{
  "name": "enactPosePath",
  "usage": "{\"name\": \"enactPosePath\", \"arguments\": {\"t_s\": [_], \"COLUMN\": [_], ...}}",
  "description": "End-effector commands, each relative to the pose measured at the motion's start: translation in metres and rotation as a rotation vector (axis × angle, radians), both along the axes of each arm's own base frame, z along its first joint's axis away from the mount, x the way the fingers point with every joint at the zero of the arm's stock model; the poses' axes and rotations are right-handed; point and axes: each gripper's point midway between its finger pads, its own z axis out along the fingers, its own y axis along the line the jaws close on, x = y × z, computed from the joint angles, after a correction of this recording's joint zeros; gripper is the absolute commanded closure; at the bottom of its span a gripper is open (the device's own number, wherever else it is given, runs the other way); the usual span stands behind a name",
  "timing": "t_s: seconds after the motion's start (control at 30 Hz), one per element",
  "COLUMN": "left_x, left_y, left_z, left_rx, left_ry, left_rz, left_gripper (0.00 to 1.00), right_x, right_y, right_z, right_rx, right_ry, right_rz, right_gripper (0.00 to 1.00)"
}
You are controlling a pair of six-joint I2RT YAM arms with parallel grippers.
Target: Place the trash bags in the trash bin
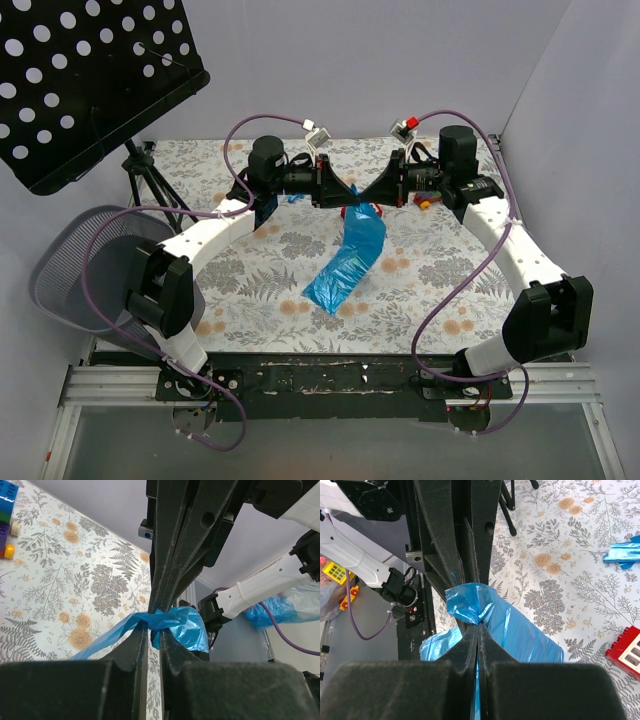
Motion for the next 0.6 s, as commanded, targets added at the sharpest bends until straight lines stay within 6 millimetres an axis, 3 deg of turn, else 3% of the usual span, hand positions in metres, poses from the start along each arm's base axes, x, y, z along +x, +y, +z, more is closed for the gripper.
{"name": "enactPosePath", "arguments": {"t_s": [0.0, 0.17, 0.4, 0.5, 0.57], "left_x": [-0.016, -0.013, 0.000, 0.014, 0.018], "left_y": [0.006, 0.012, 0.011, 0.007, 0.003], "left_z": [0.023, 0.024, 0.019, 0.008, 0.006], "left_rx": [-0.023, -0.021, -0.008, 0.016, 0.011], "left_ry": [-0.055, -0.054, -0.029, 0.032, 0.059], "left_rz": [-0.034, -0.011, 0.054, 0.118, 0.122], "left_gripper": [1.00, 1.00, 1.00, 0.50, 0.41], "right_x": [0.038, 0.052, 0.037, 0.031, 0.028], "right_y": [-0.019, -0.030, -0.026, -0.022, -0.019], "right_z": [0.002, -0.010, -0.005, 0.001, 0.004], "right_rx": [-0.020, -0.046, 0.000, 0.013, 0.012], "right_ry": [-0.036, -0.004, -0.019, -0.034, -0.050], "right_rz": [-0.141, -0.202, -0.124, -0.108, -0.097], "right_gripper": [0.99, 0.99, 0.99, 0.99, 0.99]}}
